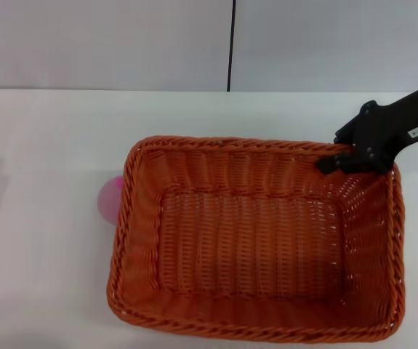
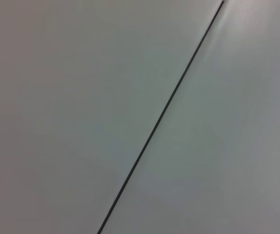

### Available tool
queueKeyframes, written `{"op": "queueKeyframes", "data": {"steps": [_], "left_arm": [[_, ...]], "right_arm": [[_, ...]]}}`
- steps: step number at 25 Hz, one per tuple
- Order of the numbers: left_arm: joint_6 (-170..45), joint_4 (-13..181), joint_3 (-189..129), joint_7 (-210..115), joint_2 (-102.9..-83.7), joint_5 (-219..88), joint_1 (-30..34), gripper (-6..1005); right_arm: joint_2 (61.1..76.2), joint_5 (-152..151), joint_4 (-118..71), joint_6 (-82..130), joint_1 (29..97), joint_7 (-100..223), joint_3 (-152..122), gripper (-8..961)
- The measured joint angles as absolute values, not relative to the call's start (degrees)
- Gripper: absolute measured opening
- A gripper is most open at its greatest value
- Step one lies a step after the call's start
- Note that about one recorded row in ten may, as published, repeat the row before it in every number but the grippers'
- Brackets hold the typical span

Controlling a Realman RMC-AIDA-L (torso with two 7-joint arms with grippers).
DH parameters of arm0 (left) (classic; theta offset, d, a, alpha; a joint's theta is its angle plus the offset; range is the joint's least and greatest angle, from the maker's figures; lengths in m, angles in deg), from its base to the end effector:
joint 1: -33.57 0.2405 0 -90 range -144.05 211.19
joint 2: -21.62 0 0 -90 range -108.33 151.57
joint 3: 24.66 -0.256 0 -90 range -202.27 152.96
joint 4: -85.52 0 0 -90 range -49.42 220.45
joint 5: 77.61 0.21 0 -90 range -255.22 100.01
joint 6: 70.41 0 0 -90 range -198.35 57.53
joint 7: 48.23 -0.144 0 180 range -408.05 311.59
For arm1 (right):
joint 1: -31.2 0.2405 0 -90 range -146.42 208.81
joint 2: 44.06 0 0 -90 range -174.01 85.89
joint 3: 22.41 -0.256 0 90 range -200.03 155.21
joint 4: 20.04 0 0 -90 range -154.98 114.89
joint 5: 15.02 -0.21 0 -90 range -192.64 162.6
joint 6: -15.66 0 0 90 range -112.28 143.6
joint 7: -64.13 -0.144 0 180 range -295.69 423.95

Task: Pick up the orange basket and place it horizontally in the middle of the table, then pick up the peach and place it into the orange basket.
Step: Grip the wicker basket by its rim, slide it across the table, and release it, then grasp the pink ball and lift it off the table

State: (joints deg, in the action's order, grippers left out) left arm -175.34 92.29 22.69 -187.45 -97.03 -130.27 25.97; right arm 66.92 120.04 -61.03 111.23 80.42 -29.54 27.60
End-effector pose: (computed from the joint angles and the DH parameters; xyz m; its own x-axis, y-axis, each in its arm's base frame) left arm -0.3485 0.1994 0.0497 0.2023 -0.3961 0.8957 0.9275 -0.2159 -0.3050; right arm 0.1972 0.3892 0.0308 0.9694 -0.2448 0.0188 -0.2442 -0.9693 -0.0277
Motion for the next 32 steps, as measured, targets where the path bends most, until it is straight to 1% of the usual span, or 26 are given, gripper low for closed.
{"op": "queueKeyframes", "data": {"steps": [1,2,3,6,16,19,20,21,22,23,24,25,27,28,30,31,32], "left_arm": [[-175.23,92.28,22.64,-187.44,-97.03,-130.26,25.96,832],[-175.23,92.28,22.64,-187.44,-97.03,-130.26,25.96,832],[-175.19,92.28,22.62,-187.44,-97.03,-130.25,25.96,832],[-175.11,92.29,22.62,-187.44,-97.03,-130.25,25.94,832],[-174.90,92.28,22.27,-187.44,-97.03,-130.25,25.92,832],[-174.90,92.28,22.11,-187.45,-97.03,-130.26,25.92,832],[-174.90,92.26,22.00,-187.45,-97.02,-130.25,25.92,832],[-174.89,92.13,21.62,-187.45,-96.98,-130.25,25.94,832],[-174.89,92.13,21.62,-187.45,-96.98,-130.25,25.94,832],[-174.90,91.94,21.05,-187.44,-96.91,-130.25,25.96,832],[-174.90,91.81,20.63,-187.45,-96.84,-130.24,25.98,832],[-174.92,91.54,19.70,-187.45,-96.70,-130.22,25.95,832],[-175.09,90.91,18.18,-187.44,-96.51,-130.20,25.78,832],[-175.19,90.30,17.27,-187.45,-96.48,-130.18,25.59,832],[-175.32,88.45,14.89,-187.36,-96.38,-130.16,25.03,832],[-175.10,85.72,11.66,-187.04,-96.31,-130.20,24.14,832],[-175.10,85.72,11.66,-187.04,-96.31,-130.20,24.14,832]], "right_arm": [[67.31,120.02,-60.82,109.97,80.44,-29.13,27.62,151],[67.31,120.02,-60.82,109.97,80.44,-29.13,27.62,151],[67.81,120.01,-60.58,108.81,80.44,-28.52,27.54,151],[68.24,119.98,-60.05,107.28,80.64,-28.17,27.40,150],[68.34,117.19,-59.21,103.66,80.67,-28.54,25.15,193],[68.35,115.22,-59.88,102.76,79.76,-27.73,23.61,387],[68.35,113.86,-60.15,102.43,79.14,-27.09,22.83,395],[68.35,109.27,-60.60,101.79,77.08,-24.68,20.41,403],[68.35,109.27,-60.60,101.79,77.08,-24.68,20.41,411],[68.26,103.85,-60.69,101.68,74.69,-22.24,18.45,419],[68.26,103.85,-60.69,101.68,74.69,-22.24,18.45,427],[68.25,100.36,-60.74,101.65,73.04,-20.92,17.71,435],[68.82,92.05,-60.93,101.44,68.67,-18.05,16.53,435],[68.82,92.05,-60.93,101.44,68.67,-18.05,16.53,435],[69.65,86.49,-61.07,101.46,65.42,-15.69,15.68,435],[70.78,79.94,-61.04,101.69,61.65,-12.62,14.81,435],[71.40,77.07,-60.88,101.83,59.96,-10.98,14.60,435]]}}
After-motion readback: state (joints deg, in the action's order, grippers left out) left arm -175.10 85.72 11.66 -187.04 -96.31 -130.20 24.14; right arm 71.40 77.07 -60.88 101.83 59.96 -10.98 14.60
